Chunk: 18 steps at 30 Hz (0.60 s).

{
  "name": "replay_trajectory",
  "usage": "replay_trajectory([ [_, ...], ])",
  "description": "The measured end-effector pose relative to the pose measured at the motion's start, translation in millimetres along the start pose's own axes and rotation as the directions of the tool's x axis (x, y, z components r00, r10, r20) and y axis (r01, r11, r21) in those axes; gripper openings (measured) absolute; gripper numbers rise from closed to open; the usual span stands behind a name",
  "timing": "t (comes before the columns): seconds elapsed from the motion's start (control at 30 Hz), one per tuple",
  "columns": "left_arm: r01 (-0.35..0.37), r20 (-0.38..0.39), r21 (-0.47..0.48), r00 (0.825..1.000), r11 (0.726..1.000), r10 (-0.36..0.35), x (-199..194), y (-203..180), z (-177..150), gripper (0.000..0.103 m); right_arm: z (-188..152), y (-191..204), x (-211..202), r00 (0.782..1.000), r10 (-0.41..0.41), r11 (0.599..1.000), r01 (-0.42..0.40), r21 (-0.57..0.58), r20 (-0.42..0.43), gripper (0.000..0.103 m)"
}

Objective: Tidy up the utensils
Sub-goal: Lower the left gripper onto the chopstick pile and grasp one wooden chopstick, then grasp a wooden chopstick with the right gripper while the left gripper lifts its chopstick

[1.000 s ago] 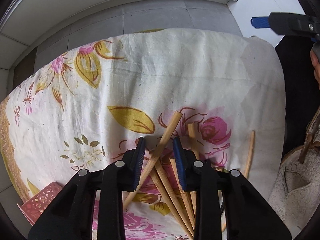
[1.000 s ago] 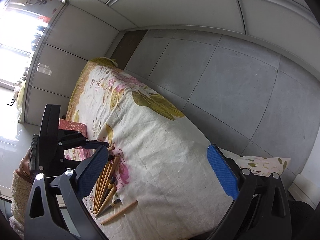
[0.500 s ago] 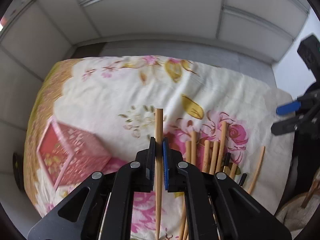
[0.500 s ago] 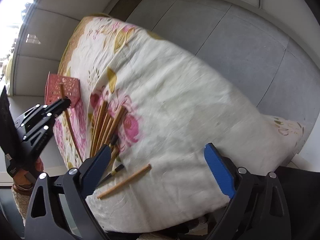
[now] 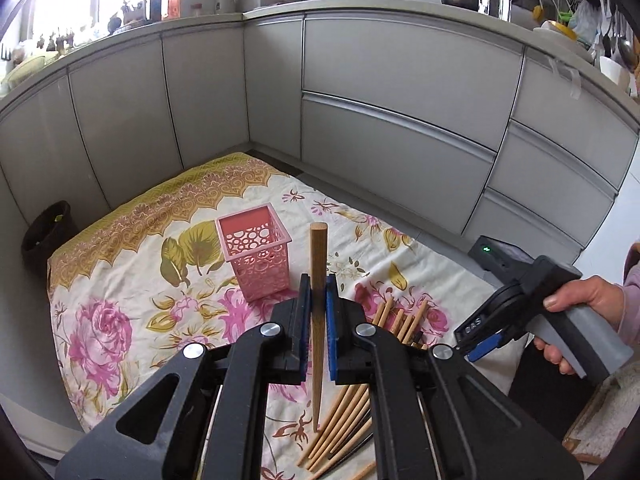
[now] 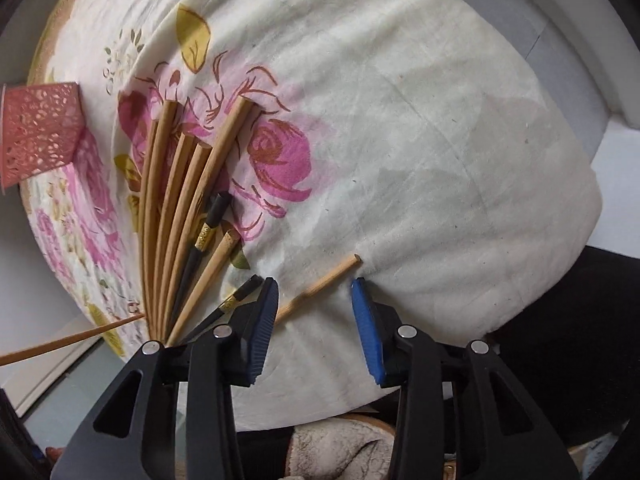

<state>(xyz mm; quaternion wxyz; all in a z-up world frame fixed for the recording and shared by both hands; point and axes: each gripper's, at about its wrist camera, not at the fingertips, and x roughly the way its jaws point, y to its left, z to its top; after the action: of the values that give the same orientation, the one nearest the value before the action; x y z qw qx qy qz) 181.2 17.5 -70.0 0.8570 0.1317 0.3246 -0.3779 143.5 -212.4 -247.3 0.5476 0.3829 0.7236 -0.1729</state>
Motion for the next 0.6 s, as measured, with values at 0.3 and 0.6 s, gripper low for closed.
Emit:
replay_trajectory([
  [0.3,-0.039,0.017,-0.039,0.999,0.998,0.039,-17.5,12.8,-15.0,0.006,7.6,76.6,-3.8,0.938,-0.268,0.906,0.322,-0.273,0.219,0.009],
  [0.6,-0.099,0.019,-0.097,0.995,0.99,0.101,-24.3,21.7,-15.9,0.006,12.8,65.9,-10.3,0.94,-0.185,0.918,0.269,-0.292,0.286,0.012],
])
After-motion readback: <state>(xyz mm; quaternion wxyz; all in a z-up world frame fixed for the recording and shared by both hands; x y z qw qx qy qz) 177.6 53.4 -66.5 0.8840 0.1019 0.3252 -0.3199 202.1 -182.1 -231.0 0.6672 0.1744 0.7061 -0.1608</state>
